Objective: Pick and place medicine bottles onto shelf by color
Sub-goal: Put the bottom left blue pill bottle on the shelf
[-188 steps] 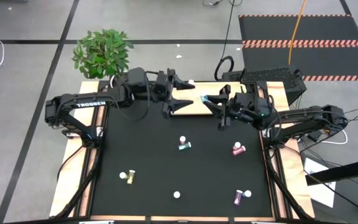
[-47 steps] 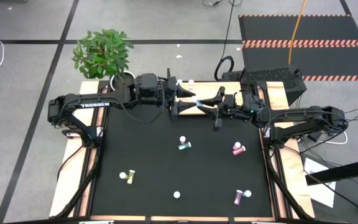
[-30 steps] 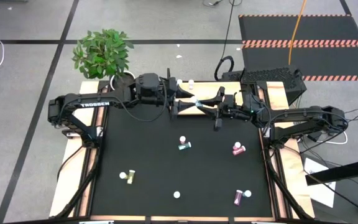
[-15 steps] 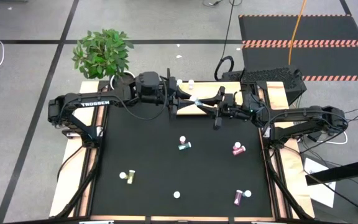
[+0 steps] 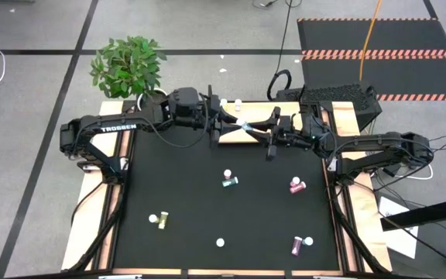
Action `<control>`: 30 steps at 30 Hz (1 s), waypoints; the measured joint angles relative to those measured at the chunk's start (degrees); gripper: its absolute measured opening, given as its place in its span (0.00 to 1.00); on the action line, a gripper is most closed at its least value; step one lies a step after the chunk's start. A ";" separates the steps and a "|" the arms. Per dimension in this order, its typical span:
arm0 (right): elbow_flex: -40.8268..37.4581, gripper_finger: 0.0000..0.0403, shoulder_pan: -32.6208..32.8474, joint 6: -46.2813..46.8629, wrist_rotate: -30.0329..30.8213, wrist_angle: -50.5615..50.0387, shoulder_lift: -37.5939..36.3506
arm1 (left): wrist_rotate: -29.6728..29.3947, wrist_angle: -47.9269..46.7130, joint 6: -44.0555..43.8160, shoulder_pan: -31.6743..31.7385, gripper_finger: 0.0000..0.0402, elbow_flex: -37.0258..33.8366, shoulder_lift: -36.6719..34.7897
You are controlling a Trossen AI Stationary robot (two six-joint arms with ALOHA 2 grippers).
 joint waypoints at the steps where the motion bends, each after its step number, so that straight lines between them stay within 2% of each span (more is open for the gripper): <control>1: -0.01 0.24 0.00 -0.01 0.02 -0.02 0.00 | -0.01 -0.34 -0.27 0.00 0.27 0.00 0.00; 15: -0.04 0.24 0.00 2.74 0.08 0.02 0.00 | -1.17 -1.41 -1.52 -0.70 0.27 0.00 0.00; 20: -0.04 0.24 -0.01 2.99 0.08 -0.63 0.00 | -4.69 -1.41 -0.82 -1.39 0.27 0.00 0.00; 30: -0.04 0.24 -0.03 1.91 0.17 -0.81 -0.02 | -4.97 -1.08 1.60 -1.33 0.27 0.00 0.02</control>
